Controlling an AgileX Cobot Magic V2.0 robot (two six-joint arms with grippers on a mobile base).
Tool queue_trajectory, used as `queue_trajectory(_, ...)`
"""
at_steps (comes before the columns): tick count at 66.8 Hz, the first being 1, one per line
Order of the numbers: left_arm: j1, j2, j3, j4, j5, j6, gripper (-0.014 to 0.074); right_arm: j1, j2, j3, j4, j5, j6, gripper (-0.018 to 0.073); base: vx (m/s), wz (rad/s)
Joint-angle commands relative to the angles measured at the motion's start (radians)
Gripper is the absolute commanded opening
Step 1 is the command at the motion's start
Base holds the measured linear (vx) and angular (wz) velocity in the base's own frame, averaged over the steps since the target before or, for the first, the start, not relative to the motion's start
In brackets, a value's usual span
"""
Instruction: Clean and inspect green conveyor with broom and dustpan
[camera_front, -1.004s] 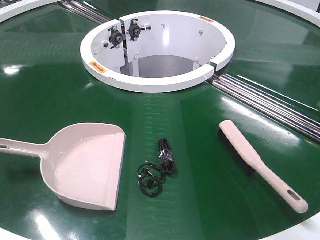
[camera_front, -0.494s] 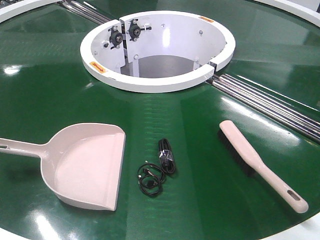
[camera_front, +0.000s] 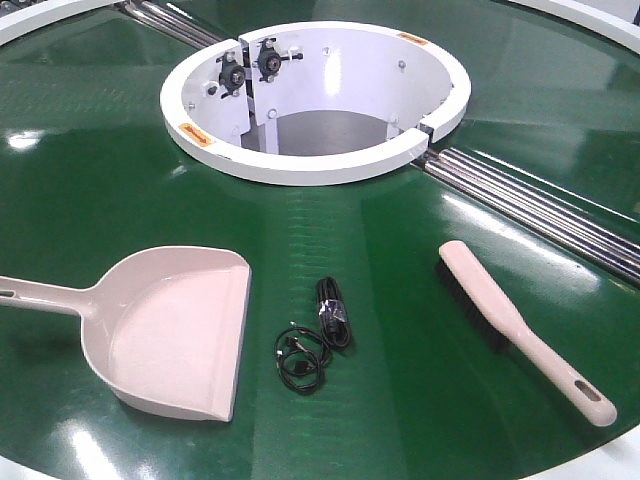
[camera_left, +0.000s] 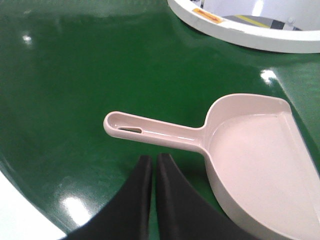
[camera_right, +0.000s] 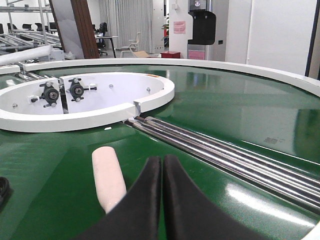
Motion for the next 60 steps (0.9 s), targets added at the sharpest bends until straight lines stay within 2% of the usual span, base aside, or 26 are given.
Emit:
queue_trajectory(1, -0.004, 0.019, -0.036, 0.003, -0.062, -0.002, 0.0000, 0.001, -0.011, 0.003, -0.010, -0.075, -0.003, -0.0008, 0.00, 0.00)
queue_trajectory(6, -0.004, 0.028, -0.037, 0.005, -0.059, -0.001, 0.0023, 0.001, -0.011, 0.003, -0.010, -0.075, -0.003, -0.0008, 0.00, 0.00)
queue_trajectory(13, -0.004, 0.031, -0.037, 0.003, -0.049, 0.031, 0.0114, 0.001, -0.011, 0.003, -0.010, -0.075, -0.003, -0.0008, 0.00, 0.00)
queue_trajectory(27, -0.004, 0.031, -0.037, 0.003, -0.049, 0.052, 0.0435, 0.001, -0.011, 0.003, -0.010, -0.075, -0.003, -0.0008, 0.00, 0.00)
queue_trajectory(32, -0.004, 0.031, -0.037, 0.002, -0.061, 0.052, 0.0522, 0.001, -0.011, 0.003, -0.010, -0.075, -0.003, -0.0008, 0.00, 0.00)
queue_trajectory(38, -0.004, 0.031, -0.037, -0.009, -0.060, 0.047, 0.0573, 0.001, -0.011, 0.003, -0.010, -0.075, -0.003, -0.0008, 0.00, 0.00)
queue_trajectory(48, -0.004, 0.031, -0.041, -0.058, -0.067, 0.052, 0.0578, 0.001, -0.011, 0.003, -0.010, -0.075, -0.003, -0.0008, 0.00, 0.00)
queue_trajectory(53, -0.004, 0.046, -0.082, -0.046, -0.003, 0.148, 0.0577, 0.001, -0.011, 0.003, -0.010, -0.075, -0.003, -0.0008, 0.00, 0.00)
queue_trajectory(60, -0.004, 0.126, -0.204, -0.031, 0.117, 0.324, 0.0577, 0.001, -0.011, 0.003, -0.010, -0.075, -0.003, -0.0008, 0.00, 0.00)
